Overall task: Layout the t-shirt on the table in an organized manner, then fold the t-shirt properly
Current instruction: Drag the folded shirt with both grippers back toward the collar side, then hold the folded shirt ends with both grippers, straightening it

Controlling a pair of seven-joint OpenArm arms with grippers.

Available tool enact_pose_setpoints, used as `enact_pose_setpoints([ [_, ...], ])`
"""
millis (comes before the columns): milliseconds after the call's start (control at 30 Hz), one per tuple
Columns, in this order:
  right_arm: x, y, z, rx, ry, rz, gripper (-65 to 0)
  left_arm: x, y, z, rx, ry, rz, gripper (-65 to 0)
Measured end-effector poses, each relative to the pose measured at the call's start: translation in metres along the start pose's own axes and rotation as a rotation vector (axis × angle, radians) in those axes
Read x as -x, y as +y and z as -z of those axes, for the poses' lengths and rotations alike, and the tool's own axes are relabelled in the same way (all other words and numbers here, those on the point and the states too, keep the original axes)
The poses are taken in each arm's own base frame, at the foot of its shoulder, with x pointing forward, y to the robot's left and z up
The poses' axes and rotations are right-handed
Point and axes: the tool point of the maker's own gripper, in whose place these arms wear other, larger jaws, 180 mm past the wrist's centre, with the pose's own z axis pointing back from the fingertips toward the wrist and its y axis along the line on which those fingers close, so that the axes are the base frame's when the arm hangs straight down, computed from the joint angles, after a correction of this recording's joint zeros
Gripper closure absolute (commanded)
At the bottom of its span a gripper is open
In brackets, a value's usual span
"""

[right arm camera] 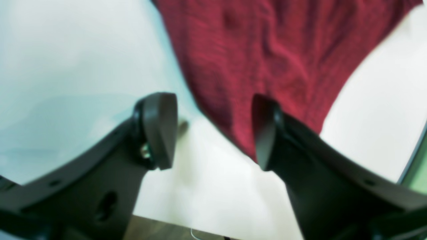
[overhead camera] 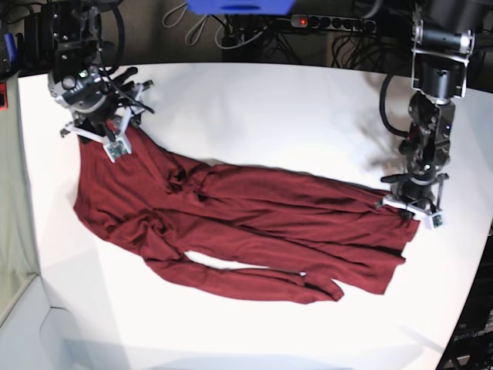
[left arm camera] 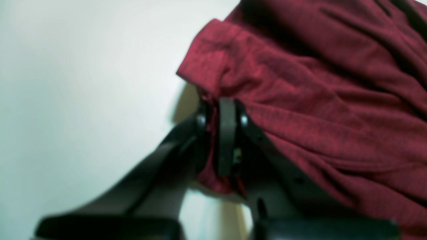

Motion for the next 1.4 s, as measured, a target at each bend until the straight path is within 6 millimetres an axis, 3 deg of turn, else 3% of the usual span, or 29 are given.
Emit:
enact_pose_setpoints([
  [267, -0.006, 0.001, 0.002, -0.006, -0.045, 0.005, -38.7, -0.003, 0.009, -0.001, -0.012, 0.005, 0.01, -0.3],
  [400, 0.007, 0.009, 0.013, -0.032, -0.02, 0.029, -38.7, -0.003, 0.009, -0.001, -0.012, 0.005, 0.01, -0.3],
  [533, 0.005, 0.01, 0.017, -0.04, -0.045, 0.038, -37.9, -0.003, 0.009, -0.001, -0.013, 0.004, 0.01, -0.3],
  [633, 0.004, 0.01, 0.018, -0.041, -0.058, 0.042, -30.8, -0.003, 0.009, -0.001, -0.013, 0.004, 0.01, -0.3],
  [800, 0.004, 0.01, 0.022, -0.048, -0.062, 0.053, -6.1, -0.006, 0.016, -0.001, -0.024, 0.003, 0.022, -0.3],
  [867, 0.004, 0.008, 0.026, -0.048, -0.064, 0.057, 0.0, -0.006, 0.017, -0.001, -0.026, 0.004, 0.023, -0.3],
  [1167, 0.004, -0.011, 0.023, -0.008, -0.04, 0.014, 0.0, -0.012, 0.027, -0.002, -0.041, -0.004, 0.038, -0.3],
  [1333, -0.01, -0.026, 0.017, 0.025, -0.066, -0.02, 0.0, -0.02, 0.023, 0.0, -0.035, -0.016, 0.034, -0.3],
  [1400, -0.025, -0.033, 0.017, 0.039, -0.1, -0.021, 0.0, -0.023, 0.023, 0.0, -0.034, -0.023, 0.034, -0.3],
])
